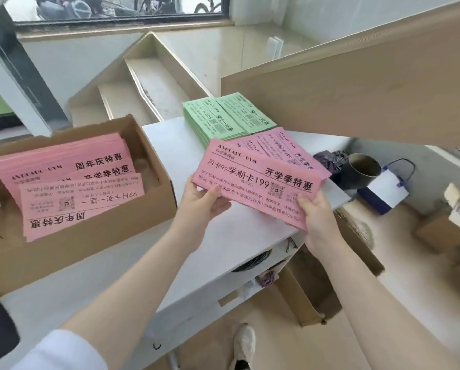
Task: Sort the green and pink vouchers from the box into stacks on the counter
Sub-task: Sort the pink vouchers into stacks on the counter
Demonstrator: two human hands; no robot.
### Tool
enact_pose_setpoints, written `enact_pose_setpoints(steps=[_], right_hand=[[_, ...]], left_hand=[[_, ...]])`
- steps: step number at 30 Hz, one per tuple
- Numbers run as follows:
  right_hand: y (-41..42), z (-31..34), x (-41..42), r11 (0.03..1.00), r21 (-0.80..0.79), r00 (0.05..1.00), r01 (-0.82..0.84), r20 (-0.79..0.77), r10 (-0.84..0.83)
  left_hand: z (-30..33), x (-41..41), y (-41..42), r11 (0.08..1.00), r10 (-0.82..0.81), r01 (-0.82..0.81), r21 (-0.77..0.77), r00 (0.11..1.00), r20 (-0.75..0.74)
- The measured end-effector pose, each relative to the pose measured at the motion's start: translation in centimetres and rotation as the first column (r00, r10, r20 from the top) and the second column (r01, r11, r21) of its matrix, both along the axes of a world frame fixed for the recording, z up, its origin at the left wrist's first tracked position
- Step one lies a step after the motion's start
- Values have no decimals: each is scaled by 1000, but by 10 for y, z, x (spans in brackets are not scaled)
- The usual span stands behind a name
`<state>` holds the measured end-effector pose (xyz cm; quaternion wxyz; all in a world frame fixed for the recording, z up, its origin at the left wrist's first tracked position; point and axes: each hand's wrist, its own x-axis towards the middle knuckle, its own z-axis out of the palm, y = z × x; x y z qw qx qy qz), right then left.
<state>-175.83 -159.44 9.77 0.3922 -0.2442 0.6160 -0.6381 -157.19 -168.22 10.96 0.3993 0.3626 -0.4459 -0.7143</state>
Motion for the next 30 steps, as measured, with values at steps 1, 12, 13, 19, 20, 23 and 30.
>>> enact_pose_setpoints(steps=[1, 12, 13, 19, 20, 23, 30], right_hand=[[-2, 2, -8, 1000, 5, 1000, 7, 18, -7], [-49, 17, -136, 970, 238, 939, 59, -343, 27], [-55, 16, -142, 964, 257, 924, 68, -380, 36], [-78, -3, -158, 904, 411, 796, 115, -583, 164], [-79, -5, -159, 896, 429, 775, 114, -602, 190], [-77, -9, -163, 880, 466, 735, 89, -627, 258], [-89, -10, -170, 861, 509, 714, -26, -593, 372]], left_hand=[[1, -16, -6, 1000, 13, -13, 2, 1000, 7], [16, -155, -101, 998, 10, -23, 60, 978, 211], [14, -164, -106, 997, 15, -33, 76, 976, 218], [1, -191, -105, 997, -53, 27, 70, 912, 407], [-1, -192, -102, 997, -72, 48, 68, 900, 430], [-2, -193, -96, 994, -103, 75, 79, 885, 454], [5, -195, -73, 985, -91, 20, 169, 901, 424]])
